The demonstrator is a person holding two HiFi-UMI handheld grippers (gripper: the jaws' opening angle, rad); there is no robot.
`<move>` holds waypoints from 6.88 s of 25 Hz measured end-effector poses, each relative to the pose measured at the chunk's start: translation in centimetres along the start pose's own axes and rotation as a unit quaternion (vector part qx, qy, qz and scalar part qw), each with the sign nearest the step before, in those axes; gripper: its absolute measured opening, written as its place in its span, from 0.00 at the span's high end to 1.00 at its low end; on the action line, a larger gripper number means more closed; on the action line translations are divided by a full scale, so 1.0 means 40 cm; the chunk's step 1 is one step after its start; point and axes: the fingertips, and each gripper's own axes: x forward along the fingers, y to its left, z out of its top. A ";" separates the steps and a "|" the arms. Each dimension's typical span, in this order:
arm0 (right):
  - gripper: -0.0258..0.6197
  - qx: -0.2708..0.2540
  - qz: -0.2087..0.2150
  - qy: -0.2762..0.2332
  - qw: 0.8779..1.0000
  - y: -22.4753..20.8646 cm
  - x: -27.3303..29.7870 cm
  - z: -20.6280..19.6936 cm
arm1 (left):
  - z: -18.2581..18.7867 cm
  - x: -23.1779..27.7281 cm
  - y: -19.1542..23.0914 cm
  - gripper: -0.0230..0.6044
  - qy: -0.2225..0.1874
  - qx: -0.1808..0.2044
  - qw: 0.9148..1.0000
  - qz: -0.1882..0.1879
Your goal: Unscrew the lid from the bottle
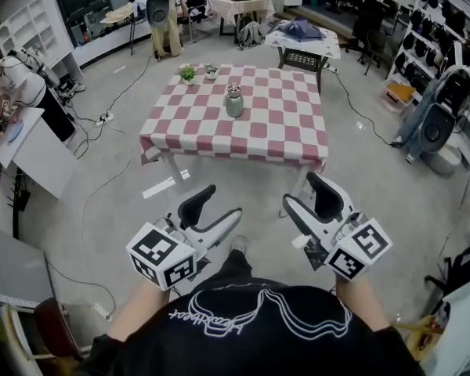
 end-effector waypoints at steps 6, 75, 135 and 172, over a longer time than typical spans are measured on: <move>0.48 0.009 0.007 0.007 1.000 -0.070 0.070 -0.042 | -0.032 0.087 0.104 0.46 0.000 0.001 1.000 0.015; 0.47 0.057 0.013 0.169 0.984 -0.739 0.897 -0.320 | -0.330 0.883 1.040 0.43 0.131 0.047 0.986 -0.086; 0.58 -0.098 0.349 0.273 0.891 -0.697 1.120 -0.441 | -0.331 0.864 1.040 0.43 0.201 0.113 0.930 -0.287; 0.58 -0.058 0.090 0.191 0.976 -0.718 1.090 -0.446 | -0.338 0.871 1.034 0.43 0.172 0.022 0.985 -0.004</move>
